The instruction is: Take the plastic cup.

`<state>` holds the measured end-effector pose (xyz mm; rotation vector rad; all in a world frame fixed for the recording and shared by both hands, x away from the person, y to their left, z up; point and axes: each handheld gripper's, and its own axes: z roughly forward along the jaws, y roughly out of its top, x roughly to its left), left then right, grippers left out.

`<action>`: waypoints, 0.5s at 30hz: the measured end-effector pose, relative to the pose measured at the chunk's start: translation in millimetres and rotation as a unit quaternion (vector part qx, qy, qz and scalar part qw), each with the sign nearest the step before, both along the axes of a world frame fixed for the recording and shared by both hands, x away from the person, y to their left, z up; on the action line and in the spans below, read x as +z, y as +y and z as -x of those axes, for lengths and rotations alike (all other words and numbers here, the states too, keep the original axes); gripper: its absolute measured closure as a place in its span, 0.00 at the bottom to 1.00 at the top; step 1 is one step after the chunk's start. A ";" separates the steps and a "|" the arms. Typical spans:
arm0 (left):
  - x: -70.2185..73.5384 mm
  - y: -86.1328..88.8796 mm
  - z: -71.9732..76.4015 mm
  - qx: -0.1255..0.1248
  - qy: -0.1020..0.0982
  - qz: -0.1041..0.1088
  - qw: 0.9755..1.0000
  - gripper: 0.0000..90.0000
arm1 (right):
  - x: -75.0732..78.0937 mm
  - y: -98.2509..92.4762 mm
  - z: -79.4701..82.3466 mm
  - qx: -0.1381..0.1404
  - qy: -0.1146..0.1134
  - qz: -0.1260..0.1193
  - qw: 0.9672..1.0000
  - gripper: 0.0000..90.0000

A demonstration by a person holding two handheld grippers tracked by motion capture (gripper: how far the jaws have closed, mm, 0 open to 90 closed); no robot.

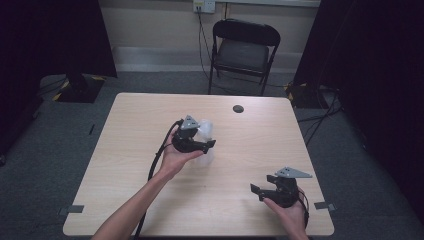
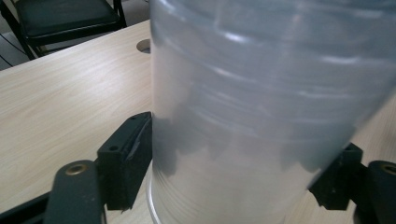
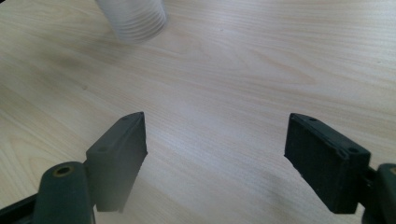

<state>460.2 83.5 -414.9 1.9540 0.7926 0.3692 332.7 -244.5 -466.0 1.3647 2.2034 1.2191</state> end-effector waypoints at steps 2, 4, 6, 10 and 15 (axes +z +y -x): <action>0.7 0.3 0.8 0.000 0.001 -0.006 1.000 0.32 | -0.4 0.2 -0.5 0.001 0.000 -0.001 1.000 0.23; 1.1 0.6 1.0 -0.001 -0.001 -0.003 1.000 0.33 | -0.6 0.4 -0.6 0.001 0.002 0.001 1.000 0.23; 1.4 1.3 1.2 -0.001 -0.003 -0.001 1.000 0.33 | -0.7 0.6 -0.6 0.002 0.003 0.000 1.000 0.23; 3.0 2.6 2.1 0.002 -0.004 0.004 1.000 0.33 | -1.3 0.7 -1.4 0.001 0.005 -0.004 1.000 0.23; 8.9 4.6 5.9 0.007 -0.015 0.016 1.000 0.33 | -1.9 0.8 -3.2 0.001 0.008 -0.006 1.000 0.23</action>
